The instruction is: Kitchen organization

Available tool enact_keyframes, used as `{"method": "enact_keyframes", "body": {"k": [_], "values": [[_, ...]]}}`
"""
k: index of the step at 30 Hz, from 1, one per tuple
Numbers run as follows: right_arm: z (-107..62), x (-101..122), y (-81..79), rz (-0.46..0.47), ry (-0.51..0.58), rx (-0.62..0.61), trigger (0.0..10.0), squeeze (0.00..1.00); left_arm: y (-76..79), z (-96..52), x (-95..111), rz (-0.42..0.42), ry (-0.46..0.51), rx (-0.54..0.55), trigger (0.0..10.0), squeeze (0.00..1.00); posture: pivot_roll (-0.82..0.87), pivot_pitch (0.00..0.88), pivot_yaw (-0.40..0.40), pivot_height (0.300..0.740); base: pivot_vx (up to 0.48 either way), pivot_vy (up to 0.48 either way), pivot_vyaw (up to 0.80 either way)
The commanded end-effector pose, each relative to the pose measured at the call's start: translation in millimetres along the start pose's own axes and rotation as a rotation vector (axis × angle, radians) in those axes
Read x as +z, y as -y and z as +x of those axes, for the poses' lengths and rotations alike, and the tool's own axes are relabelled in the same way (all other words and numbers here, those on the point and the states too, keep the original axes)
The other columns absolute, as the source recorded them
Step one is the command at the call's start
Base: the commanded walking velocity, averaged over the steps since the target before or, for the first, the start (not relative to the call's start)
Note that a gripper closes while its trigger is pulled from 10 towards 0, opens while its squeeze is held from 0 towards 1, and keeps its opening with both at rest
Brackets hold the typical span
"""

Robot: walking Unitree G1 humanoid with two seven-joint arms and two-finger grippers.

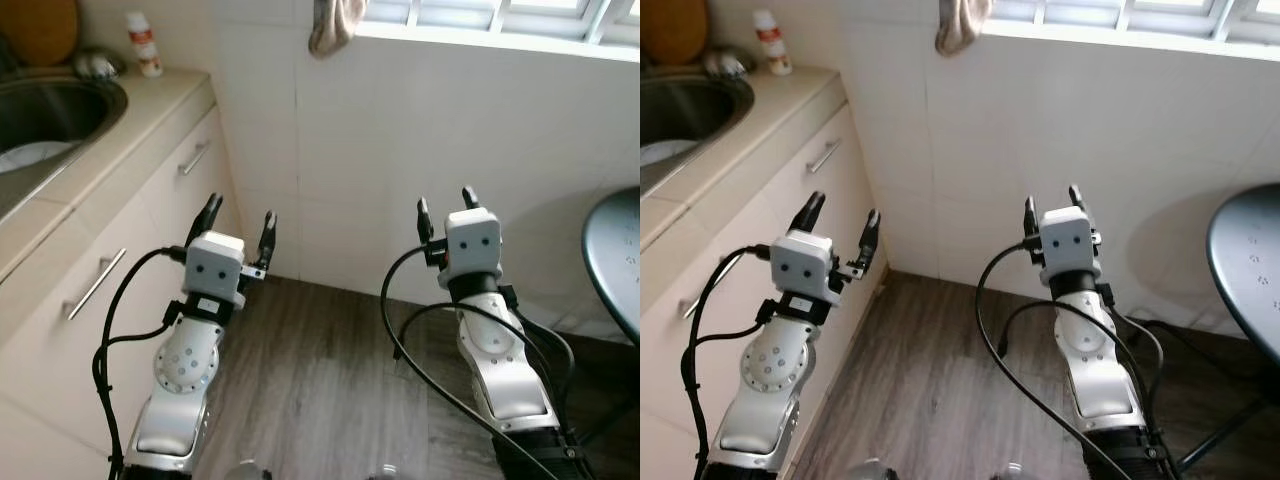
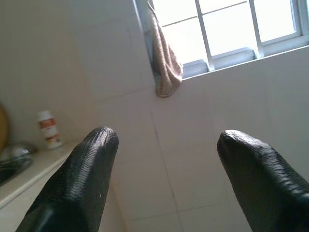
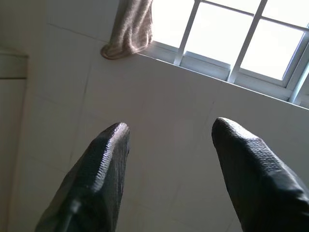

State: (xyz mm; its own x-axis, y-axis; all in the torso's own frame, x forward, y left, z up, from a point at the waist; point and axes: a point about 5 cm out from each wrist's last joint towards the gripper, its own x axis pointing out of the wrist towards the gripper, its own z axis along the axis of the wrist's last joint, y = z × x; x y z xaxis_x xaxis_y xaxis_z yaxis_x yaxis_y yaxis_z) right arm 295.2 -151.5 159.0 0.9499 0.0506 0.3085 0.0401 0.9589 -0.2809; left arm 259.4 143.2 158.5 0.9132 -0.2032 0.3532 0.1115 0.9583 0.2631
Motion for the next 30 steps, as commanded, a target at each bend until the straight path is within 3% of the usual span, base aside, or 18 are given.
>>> {"method": "enact_keyframes", "body": {"k": [1,9,15,18,30], "values": [[-2.3,-7,2.6,0.001,-0.047,-0.003,10.0,0.00,4.5,-0.9,-2,-0.010,-0.017,-0.016,10.0,0.00,0.03,0.040,-0.020,0.740,0.000,0.000,0.00],[-6.1,-17,4.4,0.049,-0.123,-0.014,10.0,0.00,4.3,-3.0,-10,-0.031,-0.063,-0.007,10.0,0.00,0.03,0.026,-0.026,0.740,0.000,0.000,-0.05],[-9.8,-22,3.0,0.055,-0.150,0.004,10.0,0.00,6.3,-5.3,-13,-0.038,-0.076,-0.007,10.0,0.00,0.03,0.009,-0.032,0.740,0.000,0.459,-0.80],[-10.2,-22,1.4,0.056,-0.149,0.010,10.0,0.00,6.8,-5.6,-13,-0.041,-0.077,-0.007,10.0,0.00,0.03,0.003,-0.035,0.740,0.000,0.000,-0.80],[-22.6,-28,-5.6,0.040,-0.197,0.102,10.0,0.00,9.9,-11.1,-15,-0.037,-0.085,-0.012,10.0,0.00,0.02,0.014,-0.029,0.740,0.000,0.000,0.00]]}}
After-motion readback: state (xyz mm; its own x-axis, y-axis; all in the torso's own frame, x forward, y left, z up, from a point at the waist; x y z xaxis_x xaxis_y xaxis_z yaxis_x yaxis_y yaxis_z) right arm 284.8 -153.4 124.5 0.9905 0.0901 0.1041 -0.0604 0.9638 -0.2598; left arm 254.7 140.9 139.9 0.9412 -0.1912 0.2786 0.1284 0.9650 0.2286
